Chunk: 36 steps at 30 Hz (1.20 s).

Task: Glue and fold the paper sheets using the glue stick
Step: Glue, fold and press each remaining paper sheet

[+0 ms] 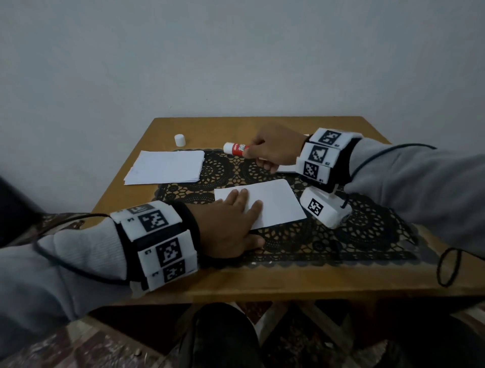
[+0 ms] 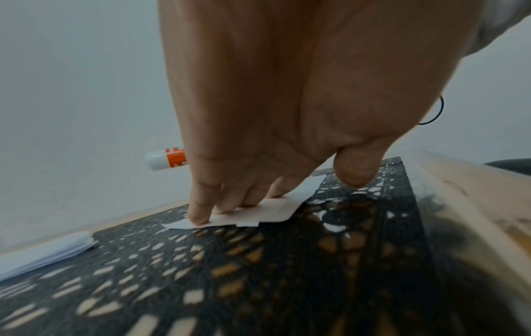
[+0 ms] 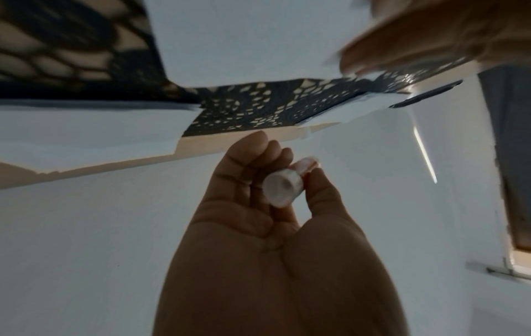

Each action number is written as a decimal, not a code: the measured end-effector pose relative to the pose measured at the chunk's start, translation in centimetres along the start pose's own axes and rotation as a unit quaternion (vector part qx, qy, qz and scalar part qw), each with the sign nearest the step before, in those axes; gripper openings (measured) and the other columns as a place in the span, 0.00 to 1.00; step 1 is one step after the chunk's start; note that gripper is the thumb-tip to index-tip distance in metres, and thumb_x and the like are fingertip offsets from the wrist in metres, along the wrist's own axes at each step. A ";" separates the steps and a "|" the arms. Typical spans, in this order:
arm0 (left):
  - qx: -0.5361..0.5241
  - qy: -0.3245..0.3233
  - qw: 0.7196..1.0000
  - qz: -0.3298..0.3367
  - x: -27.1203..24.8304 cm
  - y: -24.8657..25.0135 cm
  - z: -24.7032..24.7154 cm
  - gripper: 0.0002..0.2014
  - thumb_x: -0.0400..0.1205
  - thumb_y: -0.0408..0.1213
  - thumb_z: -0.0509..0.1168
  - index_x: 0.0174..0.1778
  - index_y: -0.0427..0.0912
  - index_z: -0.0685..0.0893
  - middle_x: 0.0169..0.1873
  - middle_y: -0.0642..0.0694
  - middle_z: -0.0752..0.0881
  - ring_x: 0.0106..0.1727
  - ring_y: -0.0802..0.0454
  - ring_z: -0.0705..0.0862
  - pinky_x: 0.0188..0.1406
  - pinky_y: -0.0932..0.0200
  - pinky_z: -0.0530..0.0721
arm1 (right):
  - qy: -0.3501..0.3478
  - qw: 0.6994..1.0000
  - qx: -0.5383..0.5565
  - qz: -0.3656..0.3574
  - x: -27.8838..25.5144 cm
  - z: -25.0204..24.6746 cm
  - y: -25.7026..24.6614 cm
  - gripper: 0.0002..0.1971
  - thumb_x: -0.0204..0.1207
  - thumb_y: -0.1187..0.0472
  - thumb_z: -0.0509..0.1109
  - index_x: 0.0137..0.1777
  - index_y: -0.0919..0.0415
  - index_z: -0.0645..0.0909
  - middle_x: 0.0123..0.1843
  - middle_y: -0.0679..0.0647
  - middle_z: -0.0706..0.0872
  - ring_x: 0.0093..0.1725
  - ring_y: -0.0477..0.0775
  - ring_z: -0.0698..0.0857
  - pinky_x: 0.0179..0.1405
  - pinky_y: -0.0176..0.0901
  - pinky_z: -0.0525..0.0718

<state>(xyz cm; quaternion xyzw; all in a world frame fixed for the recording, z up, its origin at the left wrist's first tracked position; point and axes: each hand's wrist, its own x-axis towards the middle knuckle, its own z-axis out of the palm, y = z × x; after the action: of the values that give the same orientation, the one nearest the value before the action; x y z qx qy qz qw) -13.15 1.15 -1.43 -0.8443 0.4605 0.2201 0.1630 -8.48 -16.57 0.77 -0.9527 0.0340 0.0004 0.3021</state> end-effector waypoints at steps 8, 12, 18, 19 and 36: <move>-0.008 -0.010 1.000 -0.011 0.1 0.3 0.2 0.39 0.85 0.62 0.43 0.83 0.45 0.32 0.81 0.37 0.31 0.83 0.39 0.34 0.83 0.40 0.46 | -0.026 0.998 0.001 -0.057 -2.6 1.2 -1.2 0.11 0.80 0.59 0.65 0.47 0.64 0.87 0.25 0.53 0.78 0.21 0.53 0.78 0.26 0.46 0.81; -0.023 -0.007 1.000 -0.009 0.1 0.2 0.3 0.39 0.85 0.62 0.44 0.83 0.45 0.32 0.81 0.37 0.31 0.82 0.39 0.33 0.82 0.42 0.43 | -0.044 0.996 -0.027 -0.066 -2.2 2.7 -2.5 0.10 0.79 0.56 0.66 0.44 0.59 0.86 0.34 0.57 0.85 0.32 0.63 0.86 0.27 0.45 0.84; -0.034 0.002 0.999 0.005 0.2 -0.1 0.7 0.39 0.85 0.62 0.44 0.82 0.47 0.31 0.81 0.36 0.30 0.82 0.39 0.31 0.82 0.41 0.40 | -0.012 0.993 -0.082 -0.084 -1.5 3.6 -3.0 0.08 0.75 0.55 0.73 0.40 0.59 0.84 0.40 0.52 0.84 0.32 0.45 0.77 0.21 0.30 0.72; -0.036 0.001 0.999 0.007 0.2 -0.2 0.7 0.39 0.85 0.62 0.44 0.82 0.47 0.31 0.81 0.37 0.30 0.82 0.40 0.31 0.82 0.41 0.41 | -0.007 0.992 -0.091 -0.088 -1.4 3.7 -3.0 0.08 0.74 0.54 0.73 0.40 0.59 0.84 0.40 0.52 0.84 0.35 0.47 0.78 0.26 0.33 0.72; -0.037 0.003 0.999 0.027 0.2 -0.2 0.3 0.39 0.84 0.62 0.43 0.83 0.46 0.33 0.81 0.44 0.30 0.83 0.47 0.34 0.82 0.40 0.43 | 0.017 0.987 -0.147 -0.062 -2.1 1.3 -0.6 0.10 0.71 0.56 0.74 0.36 0.63 0.83 0.41 0.60 0.87 0.38 0.51 0.79 0.36 0.44 0.76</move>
<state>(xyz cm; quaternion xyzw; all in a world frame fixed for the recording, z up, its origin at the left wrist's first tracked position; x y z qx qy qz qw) -12.99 1.29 -1.76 -0.8377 0.4752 0.2385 0.1246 -10.55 -15.18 0.10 -0.9868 -0.0205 -0.0298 0.1580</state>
